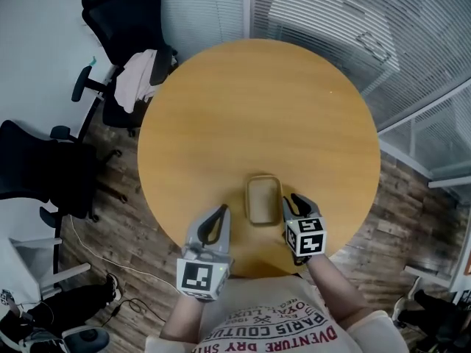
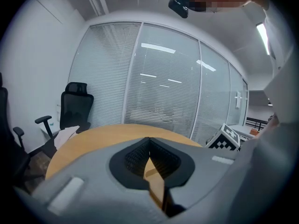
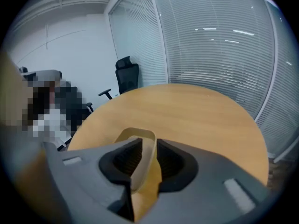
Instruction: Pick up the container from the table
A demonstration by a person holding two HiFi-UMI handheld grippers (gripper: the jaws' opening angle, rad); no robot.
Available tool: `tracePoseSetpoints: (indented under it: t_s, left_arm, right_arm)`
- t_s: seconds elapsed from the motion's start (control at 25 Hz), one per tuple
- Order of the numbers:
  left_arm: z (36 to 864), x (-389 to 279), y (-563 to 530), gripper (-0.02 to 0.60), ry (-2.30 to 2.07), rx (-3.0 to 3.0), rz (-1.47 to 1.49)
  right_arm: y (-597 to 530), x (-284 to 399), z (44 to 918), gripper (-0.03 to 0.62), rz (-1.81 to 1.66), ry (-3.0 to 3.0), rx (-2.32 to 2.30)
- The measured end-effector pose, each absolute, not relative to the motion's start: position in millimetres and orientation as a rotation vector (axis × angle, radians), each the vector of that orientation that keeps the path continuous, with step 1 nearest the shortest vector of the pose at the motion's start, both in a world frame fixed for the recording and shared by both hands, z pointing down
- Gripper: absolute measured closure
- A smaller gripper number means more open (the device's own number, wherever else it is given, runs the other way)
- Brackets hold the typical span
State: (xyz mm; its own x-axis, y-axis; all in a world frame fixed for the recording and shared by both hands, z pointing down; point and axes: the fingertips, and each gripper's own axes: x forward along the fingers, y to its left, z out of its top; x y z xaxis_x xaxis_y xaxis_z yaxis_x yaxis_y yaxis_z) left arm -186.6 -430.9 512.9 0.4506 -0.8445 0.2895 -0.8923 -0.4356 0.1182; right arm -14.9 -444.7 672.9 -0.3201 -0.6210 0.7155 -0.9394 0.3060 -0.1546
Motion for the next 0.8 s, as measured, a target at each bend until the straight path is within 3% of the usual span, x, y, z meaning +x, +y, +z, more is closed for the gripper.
tracePoseSetpoints:
  t_s: [0.56,0.8]
  left_arm:
    - [536.4,-205.4,-431.3,0.575,-1.47,2.369,0.313]
    - [543.3,-214.1,-432.5,0.575,-1.479,2.344,0.333]
  right_arm:
    - [-447.2,-26.9,754.8,0.491,0.987,-1.849,1.292]
    - [-448.1,-24.8,769.6,0.522,1.001,-1.773,1.272]
